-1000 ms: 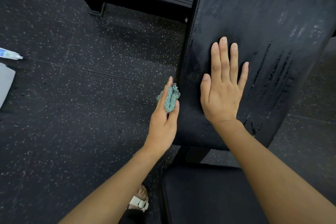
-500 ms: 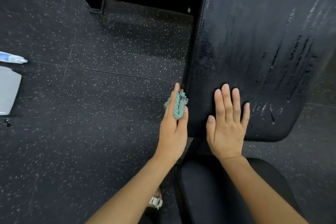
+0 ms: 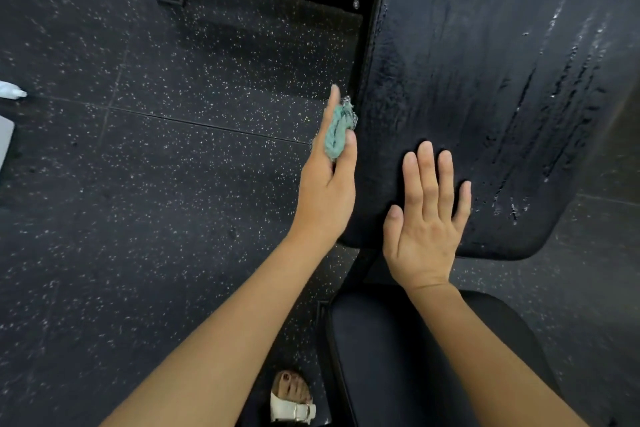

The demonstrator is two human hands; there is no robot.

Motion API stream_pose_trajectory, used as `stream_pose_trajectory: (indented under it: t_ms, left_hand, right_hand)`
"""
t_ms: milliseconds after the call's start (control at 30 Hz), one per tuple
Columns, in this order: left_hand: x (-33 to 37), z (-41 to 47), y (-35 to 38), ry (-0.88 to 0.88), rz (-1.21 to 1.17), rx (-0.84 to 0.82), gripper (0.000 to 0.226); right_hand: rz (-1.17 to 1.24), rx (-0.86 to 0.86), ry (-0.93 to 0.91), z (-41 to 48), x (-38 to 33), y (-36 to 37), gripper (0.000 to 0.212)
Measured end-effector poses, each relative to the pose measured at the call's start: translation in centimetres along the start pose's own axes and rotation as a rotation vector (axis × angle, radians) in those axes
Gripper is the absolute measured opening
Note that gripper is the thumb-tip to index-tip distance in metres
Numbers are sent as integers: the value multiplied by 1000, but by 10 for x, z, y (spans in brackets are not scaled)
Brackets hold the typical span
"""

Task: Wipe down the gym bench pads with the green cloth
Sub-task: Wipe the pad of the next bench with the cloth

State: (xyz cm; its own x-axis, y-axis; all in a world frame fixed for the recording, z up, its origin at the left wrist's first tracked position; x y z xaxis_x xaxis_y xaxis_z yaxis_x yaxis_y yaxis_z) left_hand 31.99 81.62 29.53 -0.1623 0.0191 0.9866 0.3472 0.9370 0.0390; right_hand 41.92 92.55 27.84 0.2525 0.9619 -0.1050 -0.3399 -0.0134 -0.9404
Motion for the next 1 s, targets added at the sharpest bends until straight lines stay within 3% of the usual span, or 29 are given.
stream_pose_trajectory:
  t_ms: [133, 500, 833, 1000]
  left_hand:
    - [-24, -29, -1, -98, -16, 47, 50]
    - [-56, -90, 6, -153, -74, 138, 53]
    - [-18, -32, 7, -52, -23, 167, 52]
    - [-30, -53, 7, -66, -6, 147, 49]
  right_hand:
    - [-3, -9, -2, 1, 0, -1, 58]
    - [-5, -5, 20, 1, 0, -1, 62]
    - [-27, -12, 8, 0, 0, -1, 62]
    - [-6, -2, 7, 1, 0, -2, 64]
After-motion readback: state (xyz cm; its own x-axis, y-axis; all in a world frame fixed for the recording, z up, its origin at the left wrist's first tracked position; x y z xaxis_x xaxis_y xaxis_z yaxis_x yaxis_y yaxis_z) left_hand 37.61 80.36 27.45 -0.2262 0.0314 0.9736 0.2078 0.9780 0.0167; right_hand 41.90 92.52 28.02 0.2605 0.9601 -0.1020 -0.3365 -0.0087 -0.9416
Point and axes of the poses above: each hand's wrist, its own z-axis towards the middle knuckle, its own y-axis out of the palm, x = y × z, the point moved 3 cm from there along z, towards the middle knuckle, and after that the axes turned 2 degrees about z, right-handed, at the moved point
